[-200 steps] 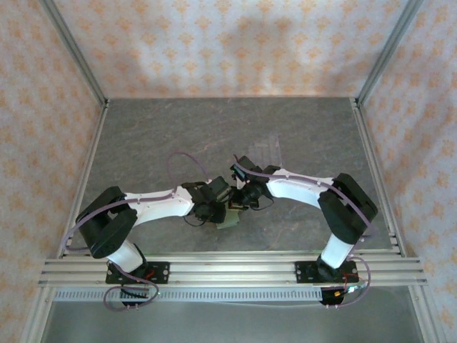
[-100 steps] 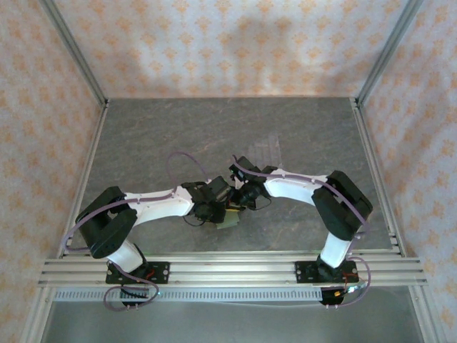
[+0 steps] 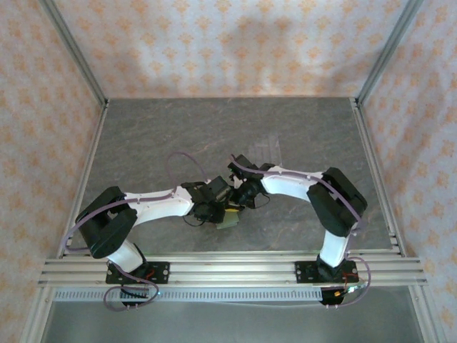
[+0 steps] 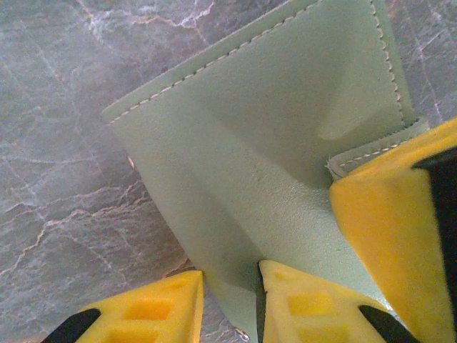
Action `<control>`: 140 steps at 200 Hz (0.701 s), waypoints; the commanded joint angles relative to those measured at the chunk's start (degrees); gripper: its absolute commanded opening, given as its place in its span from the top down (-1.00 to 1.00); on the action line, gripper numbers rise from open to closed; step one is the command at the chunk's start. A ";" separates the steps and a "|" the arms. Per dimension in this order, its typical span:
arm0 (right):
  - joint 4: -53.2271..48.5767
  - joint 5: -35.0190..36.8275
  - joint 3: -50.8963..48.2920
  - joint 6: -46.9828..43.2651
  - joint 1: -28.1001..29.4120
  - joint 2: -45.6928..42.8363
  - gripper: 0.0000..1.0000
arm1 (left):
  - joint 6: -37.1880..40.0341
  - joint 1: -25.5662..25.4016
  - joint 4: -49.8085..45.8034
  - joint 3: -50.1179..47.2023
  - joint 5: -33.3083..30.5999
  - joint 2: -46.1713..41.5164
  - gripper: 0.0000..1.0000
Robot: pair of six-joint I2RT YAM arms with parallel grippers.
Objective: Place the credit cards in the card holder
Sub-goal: Close the button on the card holder.
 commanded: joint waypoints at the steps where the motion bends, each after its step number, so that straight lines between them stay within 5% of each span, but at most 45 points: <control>1: -1.70 3.33 0.99 -1.03 1.15 6.09 1.00 | 1.50 -0.48 0.15 -1.87 0.68 1.85 0.49; 51: -2.76 4.75 3.08 -2.11 0.64 4.18 0.98 | 1.50 -0.32 -1.72 -0.55 0.61 -0.66 0.48; 82: -6.00 6.58 7.31 -4.26 0.61 -1.01 0.41 | 1.60 1.57 -10.66 4.72 -3.42 -6.31 0.37; 115: -6.53 9.85 8.27 -4.79 0.62 -6.30 0.03 | 1.67 7.08 -16.31 5.39 -4.13 -15.22 0.24; 126: -5.56 12.83 7.22 -4.83 0.58 -9.21 -0.37 | 2.07 9.07 -17.68 5.09 -5.43 -19.00 0.12; 132: -5.88 15.84 6.82 -5.15 0.62 -10.88 -0.93 | 2.20 10.13 -17.94 4.73 -6.80 -21.28 0.00; 140: -6.47 21.07 6.11 -5.85 0.62 -13.34 -0.99 | 2.37 11.46 -17.79 4.08 -9.78 -24.77 -0.23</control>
